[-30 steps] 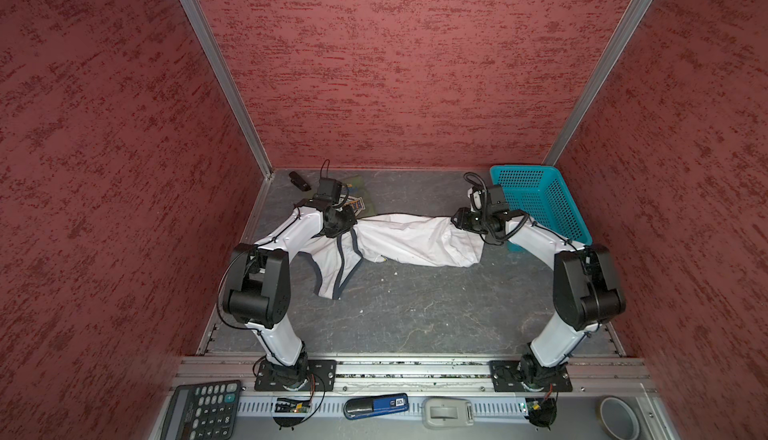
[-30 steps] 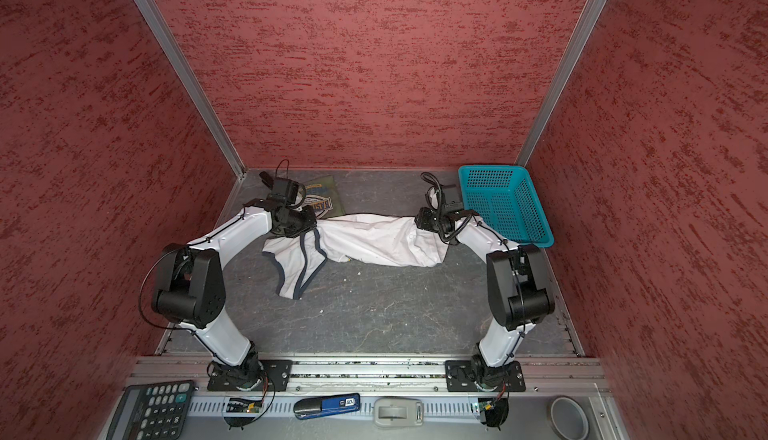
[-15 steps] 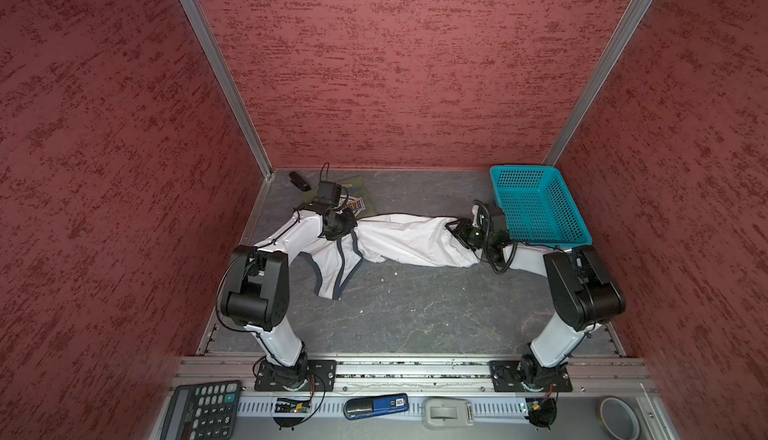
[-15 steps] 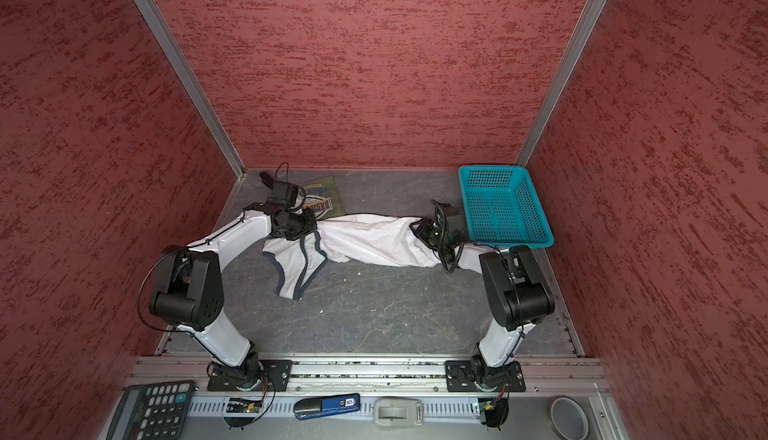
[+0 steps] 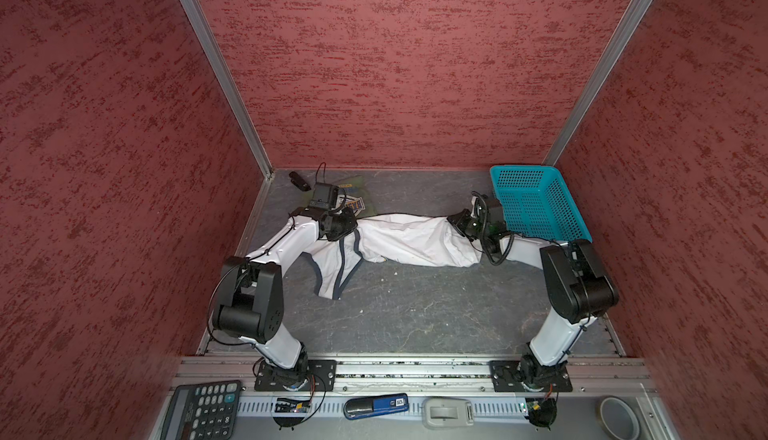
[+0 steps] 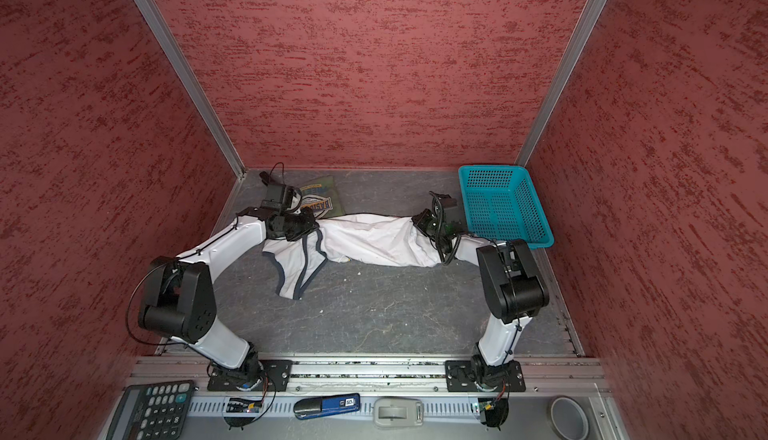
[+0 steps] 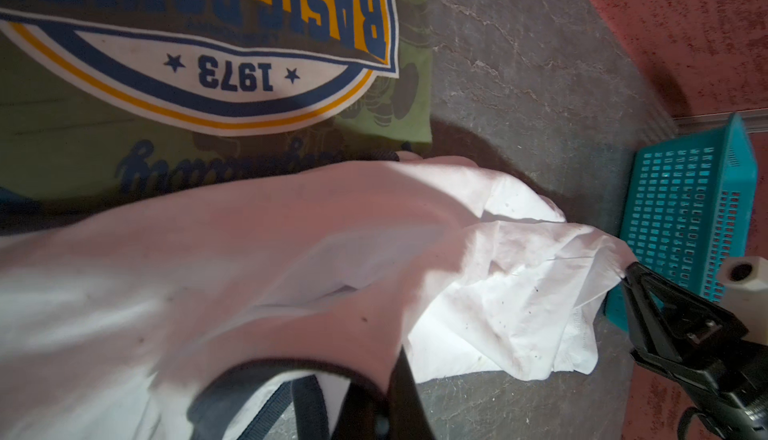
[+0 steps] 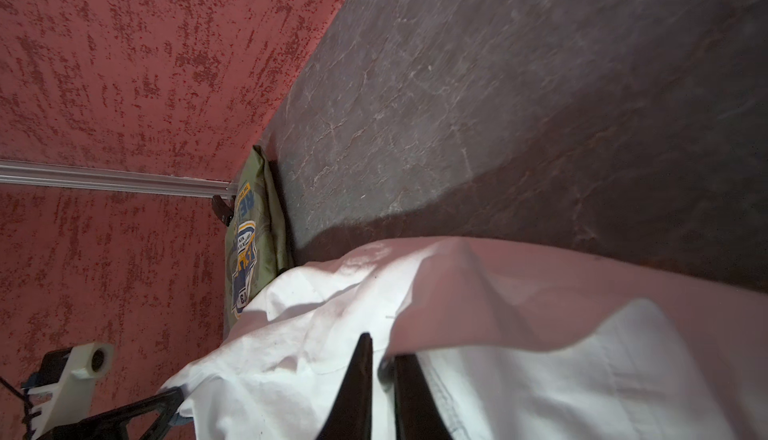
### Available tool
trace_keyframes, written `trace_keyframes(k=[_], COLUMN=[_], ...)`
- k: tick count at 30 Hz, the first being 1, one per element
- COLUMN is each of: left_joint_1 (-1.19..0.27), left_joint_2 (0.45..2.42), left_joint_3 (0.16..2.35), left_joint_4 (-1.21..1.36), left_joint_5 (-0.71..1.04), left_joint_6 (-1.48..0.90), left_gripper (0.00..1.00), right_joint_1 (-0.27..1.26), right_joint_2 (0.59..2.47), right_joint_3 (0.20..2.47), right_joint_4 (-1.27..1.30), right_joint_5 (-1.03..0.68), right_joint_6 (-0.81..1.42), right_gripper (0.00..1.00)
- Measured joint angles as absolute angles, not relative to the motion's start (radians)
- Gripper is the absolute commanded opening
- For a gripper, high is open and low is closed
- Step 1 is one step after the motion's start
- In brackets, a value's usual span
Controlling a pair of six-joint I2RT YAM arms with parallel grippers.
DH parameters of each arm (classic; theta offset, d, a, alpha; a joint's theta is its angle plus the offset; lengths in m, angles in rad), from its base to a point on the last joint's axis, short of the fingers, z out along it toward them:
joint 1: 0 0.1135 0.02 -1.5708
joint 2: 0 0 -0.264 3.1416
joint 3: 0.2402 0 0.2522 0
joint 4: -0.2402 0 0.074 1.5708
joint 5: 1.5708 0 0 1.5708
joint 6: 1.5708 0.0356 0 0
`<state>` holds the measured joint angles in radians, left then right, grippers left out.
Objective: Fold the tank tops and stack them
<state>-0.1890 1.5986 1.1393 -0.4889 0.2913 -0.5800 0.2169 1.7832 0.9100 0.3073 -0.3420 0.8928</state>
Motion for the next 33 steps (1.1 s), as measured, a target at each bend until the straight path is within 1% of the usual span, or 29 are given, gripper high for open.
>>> trace_keyframes(k=[5, 6, 8, 13, 17, 22, 24, 26, 29, 33], left_joint_1=[-0.189, -0.189, -0.189, -0.183, -0.141, -0.088, -0.089, -0.096, -0.122, -0.163], left_joint_2=[1.577, 1.577, 1.577, 1.572, 1.522, 1.375, 1.329, 1.316, 1.427, 1.701], left_joint_3=[1.131, 1.130, 1.127, 1.127, 1.127, 1.129, 1.128, 1.133, 1.230, 1.429], left_joint_4=[-0.468, -0.466, -0.463, -0.466, -0.494, -0.565, -0.566, -0.563, -0.611, -0.657], left_joint_5=[0.317, 0.318, 0.318, 0.322, 0.341, 0.287, 0.306, 0.333, 0.351, 0.361], left_joint_6=[-0.598, -0.598, -0.598, -0.598, -0.590, -0.551, -0.541, -0.529, -0.490, -0.445], left_gripper=[0.06, 0.06, 0.06, 0.05, 0.05, 0.06, 0.07, 0.07, 0.07, 0.07], right_joint_1=[0.216, 0.216, 0.216, 0.211, 0.196, 0.120, 0.097, 0.092, 0.086, 0.041], right_joint_2=[1.830, 1.837, 1.845, 1.790, 1.600, 1.250, 1.161, 1.118, 1.132, 1.271], right_joint_3=[0.939, 0.946, 0.959, 0.958, 0.958, 0.947, 0.934, 0.913, 0.892, 0.913], right_joint_4=[0.282, 0.278, 0.262, 0.191, 0.050, -0.118, -0.165, -0.201, -0.248, -0.268], right_joint_5=[-0.337, -0.336, -0.331, -0.311, -0.314, -0.370, -0.403, -0.428, -0.445, -0.448], right_joint_6=[0.883, 0.882, 0.872, 0.841, 0.753, 0.609, 0.568, 0.541, 0.517, 0.511], right_gripper=[0.17, 0.13, 0.01, 0.00, 0.00, 0.00, 0.00, 0.00, 0.00, 0.00])
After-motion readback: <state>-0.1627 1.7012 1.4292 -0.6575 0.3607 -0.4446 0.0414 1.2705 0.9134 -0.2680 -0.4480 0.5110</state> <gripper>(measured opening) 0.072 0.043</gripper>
